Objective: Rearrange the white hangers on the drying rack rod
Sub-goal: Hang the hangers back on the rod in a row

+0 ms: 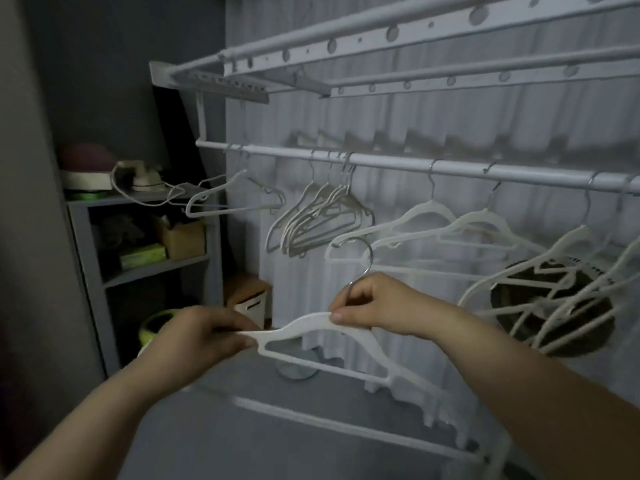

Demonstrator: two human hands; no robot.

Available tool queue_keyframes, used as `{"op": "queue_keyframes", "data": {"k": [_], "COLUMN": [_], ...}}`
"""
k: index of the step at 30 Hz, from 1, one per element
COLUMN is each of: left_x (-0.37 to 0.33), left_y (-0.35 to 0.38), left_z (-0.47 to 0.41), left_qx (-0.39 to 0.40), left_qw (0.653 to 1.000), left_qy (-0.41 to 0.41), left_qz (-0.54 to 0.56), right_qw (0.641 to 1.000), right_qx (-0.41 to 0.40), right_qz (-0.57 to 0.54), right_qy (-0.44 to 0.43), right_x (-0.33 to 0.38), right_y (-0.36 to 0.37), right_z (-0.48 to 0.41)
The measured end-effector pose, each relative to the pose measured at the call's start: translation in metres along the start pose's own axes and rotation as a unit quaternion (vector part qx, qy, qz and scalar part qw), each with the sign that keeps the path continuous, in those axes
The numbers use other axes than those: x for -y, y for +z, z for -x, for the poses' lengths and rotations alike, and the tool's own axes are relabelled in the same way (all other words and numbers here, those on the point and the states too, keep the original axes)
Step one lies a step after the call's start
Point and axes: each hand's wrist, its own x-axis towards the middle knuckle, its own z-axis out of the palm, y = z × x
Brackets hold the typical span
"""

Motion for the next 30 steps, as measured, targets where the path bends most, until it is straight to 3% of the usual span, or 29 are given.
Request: {"op": "queue_keyframes", "data": {"k": [8, 12, 15, 18, 23, 27, 30], "left_x": [0.016, 0.004, -0.014, -0.035, -0.058, -0.069, -0.078], "left_y": [0.005, 0.019, 0.03, 0.035, 0.051, 0.081, 0.098], "left_z": [0.022, 0.028, 0.028, 0.024, 0.007, -0.008, -0.024], "left_qx": [-0.071, 0.047, 0.102, 0.169, 0.245, 0.223, 0.207], "left_qw": [0.996, 0.995, 0.972, 0.951, 0.96, 0.972, 0.976], "left_qy": [-0.045, -0.025, -0.044, -0.065, -0.04, 0.015, 0.047], "left_qz": [-0.032, 0.079, 0.206, 0.251, 0.129, 0.069, 0.048], "right_qw": [0.996, 0.99, 0.986, 0.979, 0.97, 0.958, 0.959], "right_qx": [0.004, -0.028, -0.065, -0.121, -0.156, -0.189, -0.188], "right_qz": [-0.066, -0.074, -0.077, -0.066, -0.037, -0.039, 0.021], "right_qy": [0.053, 0.113, 0.131, 0.15, 0.184, 0.21, 0.213], "right_x": [0.021, 0.02, 0.018, 0.013, -0.001, -0.015, -0.026], "right_y": [0.039, 0.045, 0.043, 0.037, 0.026, 0.008, -0.015], "right_z": [0.006, 0.008, 0.013, 0.02, 0.036, 0.052, 0.064]}}
